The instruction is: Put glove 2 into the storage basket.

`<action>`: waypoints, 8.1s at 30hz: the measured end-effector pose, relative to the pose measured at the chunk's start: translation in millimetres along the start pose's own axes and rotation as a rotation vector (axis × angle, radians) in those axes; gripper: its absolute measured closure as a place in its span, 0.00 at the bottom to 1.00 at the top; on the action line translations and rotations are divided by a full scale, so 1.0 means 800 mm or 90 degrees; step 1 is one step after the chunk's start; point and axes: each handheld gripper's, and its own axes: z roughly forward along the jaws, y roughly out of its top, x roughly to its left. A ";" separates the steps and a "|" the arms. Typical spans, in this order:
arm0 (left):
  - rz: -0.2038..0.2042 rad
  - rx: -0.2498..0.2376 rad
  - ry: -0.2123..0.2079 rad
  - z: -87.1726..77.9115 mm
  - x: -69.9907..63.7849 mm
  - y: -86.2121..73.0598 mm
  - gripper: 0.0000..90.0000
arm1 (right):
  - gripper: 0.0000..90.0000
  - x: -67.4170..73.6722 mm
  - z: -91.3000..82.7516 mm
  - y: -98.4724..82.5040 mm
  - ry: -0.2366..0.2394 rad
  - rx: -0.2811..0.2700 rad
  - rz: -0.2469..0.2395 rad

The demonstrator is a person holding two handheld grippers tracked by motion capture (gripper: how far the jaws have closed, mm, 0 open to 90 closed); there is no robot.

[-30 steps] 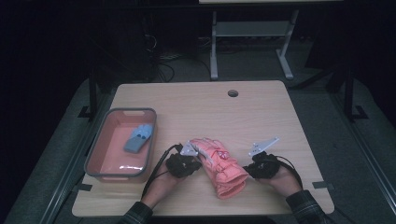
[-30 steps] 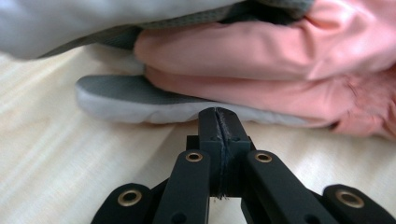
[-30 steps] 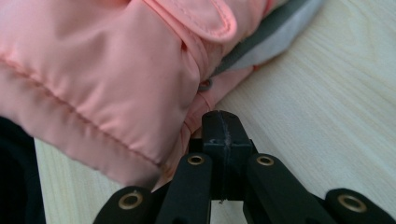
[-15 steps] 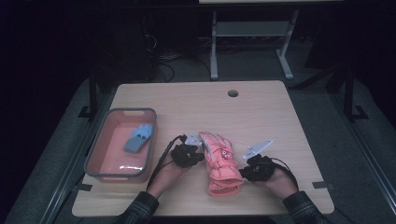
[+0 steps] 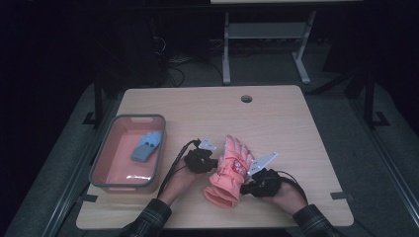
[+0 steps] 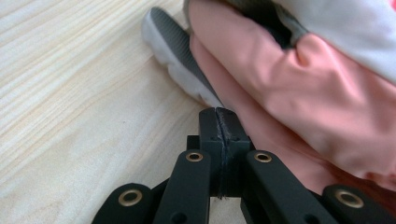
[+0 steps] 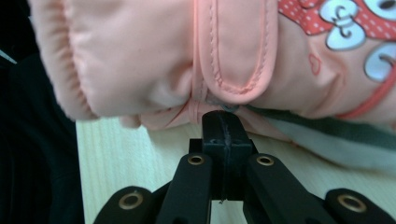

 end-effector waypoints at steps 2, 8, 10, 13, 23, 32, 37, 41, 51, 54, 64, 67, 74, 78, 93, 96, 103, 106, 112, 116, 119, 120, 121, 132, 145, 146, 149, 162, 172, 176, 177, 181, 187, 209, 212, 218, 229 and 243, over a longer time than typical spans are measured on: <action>0.006 0.010 -0.003 -0.001 0.000 -0.001 0.99 | 1.00 0.003 0.004 0.003 0.005 0.001 -0.008; 0.004 0.016 0.001 -0.003 0.002 -0.004 0.99 | 1.00 0.010 0.008 0.006 0.006 0.008 -0.025; -0.003 0.012 0.002 -0.008 0.005 -0.005 0.99 | 1.00 0.009 0.000 0.005 0.000 0.000 -0.012; -0.006 0.014 0.006 -0.018 0.010 -0.006 0.96 | 1.00 0.004 -0.017 0.002 -0.014 -0.017 0.000; -0.029 0.005 0.017 -0.049 0.012 -0.008 0.60 | 1.00 -0.016 -0.065 0.001 -0.038 -0.112 0.058; -0.025 -0.014 0.029 -0.071 0.008 0.006 0.37 | 1.00 -0.022 -0.067 0.014 -0.076 -0.158 0.084; -0.034 -0.044 0.030 -0.084 0.010 0.010 0.30 | 1.00 -0.024 -0.057 0.027 -0.098 -0.171 0.078; -0.039 -0.057 0.028 -0.091 0.011 0.011 0.26 | 1.00 -0.025 -0.046 0.030 -0.123 -0.159 0.072; -0.026 -0.056 0.015 -0.088 0.005 0.015 0.21 | 1.00 -0.033 -0.009 0.028 -0.129 -0.088 0.074; -0.017 -0.049 0.010 -0.084 0.001 0.019 0.19 | 1.00 -0.034 -0.004 0.027 -0.134 -0.065 0.069; -0.004 -0.051 -0.021 -0.062 -0.010 0.047 0.17 | 1.00 -0.030 0.007 0.030 -0.153 -0.040 0.055; 0.002 -0.043 -0.030 -0.050 -0.014 0.056 0.17 | 1.00 -0.030 0.007 0.030 -0.153 -0.039 0.056; -0.006 0.000 -0.044 -0.011 -0.014 0.059 0.16 | 1.00 -0.029 0.007 0.030 -0.154 -0.039 0.060; -0.034 0.008 -0.078 0.004 -0.010 0.053 0.14 | 1.00 -0.029 0.007 0.030 -0.155 -0.036 0.058; -0.132 0.043 -0.197 0.035 0.015 0.022 0.14 | 1.00 -0.029 0.010 0.029 -0.155 -0.025 0.056; -0.123 0.047 -0.193 0.035 0.013 0.023 0.14 | 1.00 -0.029 0.010 0.029 -0.154 -0.026 0.056; -0.122 0.049 -0.214 0.037 0.011 0.024 0.20 | 1.00 -0.029 0.010 0.029 -0.152 -0.027 0.052; -0.132 0.052 -0.225 0.037 0.011 0.024 0.25 | 1.00 -0.029 0.010 0.028 -0.151 -0.027 0.052; -0.134 0.058 -0.236 0.034 0.017 0.022 0.43 | 1.00 -0.030 0.011 0.028 -0.152 -0.034 0.049; -0.132 0.051 -0.229 0.030 0.016 0.023 0.51 | 0.94 -0.032 0.005 0.025 -0.138 -0.046 0.050; -0.126 0.051 -0.230 0.027 0.017 0.024 0.54 | 0.76 -0.034 -0.011 0.020 -0.124 -0.074 0.068; -0.128 0.049 -0.229 0.027 0.017 0.024 0.56 | 0.72 -0.034 -0.017 0.017 -0.124 -0.084 0.071; -0.127 0.049 -0.229 0.026 0.017 0.024 0.57 | 0.69 -0.035 -0.023 0.014 -0.126 -0.092 0.079; -0.124 0.045 -0.230 0.016 0.015 0.028 0.62 | 0.46 -0.048 -0.056 -0.019 -0.177 -0.138 0.110; -0.091 0.016 -0.198 -0.018 0.013 0.039 0.63 | 0.25 -0.074 -0.042 -0.046 -0.260 -0.107 0.160; -0.088 0.013 -0.195 -0.020 0.013 0.040 0.63 | 0.24 -0.075 -0.039 -0.046 -0.274 -0.101 0.162; -0.087 0.006 -0.186 -0.029 0.013 0.043 0.63 | 0.24 -0.077 -0.034 -0.047 -0.294 -0.094 0.162; -0.088 -0.032 -0.153 -0.068 0.019 0.050 0.63 | 0.18 -0.082 -0.022 -0.054 -0.316 -0.111 0.169; -0.091 -0.049 -0.131 -0.101 0.026 0.055 0.62 | 0.16 -0.081 -0.021 -0.054 -0.310 -0.106 0.164; -0.089 -0.046 -0.119 -0.116 0.032 0.058 0.62 | 0.16 -0.081 -0.021 -0.053 -0.310 -0.106 0.164; -0.090 -0.046 -0.117 -0.119 0.034 0.058 0.62 | 0.16 -0.081 -0.021 -0.053 -0.310 -0.106 0.164; -0.096 -0.048 -0.104 -0.136 0.041 0.061 0.61 | 0.16 -0.081 -0.021 -0.053 -0.311 -0.107 0.165; -0.102 -0.056 -0.096 -0.157 0.050 0.066 0.61 | 0.16 -0.081 -0.021 -0.054 -0.308 -0.106 0.161; -0.180 -0.090 -0.016 -0.252 0.117 0.020 0.61 | 0.16 -0.081 -0.021 -0.054 -0.308 -0.106 0.160; -0.193 -0.093 0.000 -0.263 0.127 0.009 0.61 | 0.16 -0.081 -0.021 -0.054 -0.308 -0.106 0.161; -0.216 -0.094 0.033 -0.280 0.144 -0.010 0.61 | 0.16 -0.081 -0.021 -0.054 -0.308 -0.106 0.161; -0.264 -0.074 0.099 -0.286 0.174 -0.050 0.61 | 0.16 -0.082 -0.021 -0.053 -0.309 -0.106 0.160; -0.296 -0.033 0.105 -0.254 0.188 -0.077 0.60 | 0.16 -0.081 -0.021 -0.053 -0.309 -0.105 0.160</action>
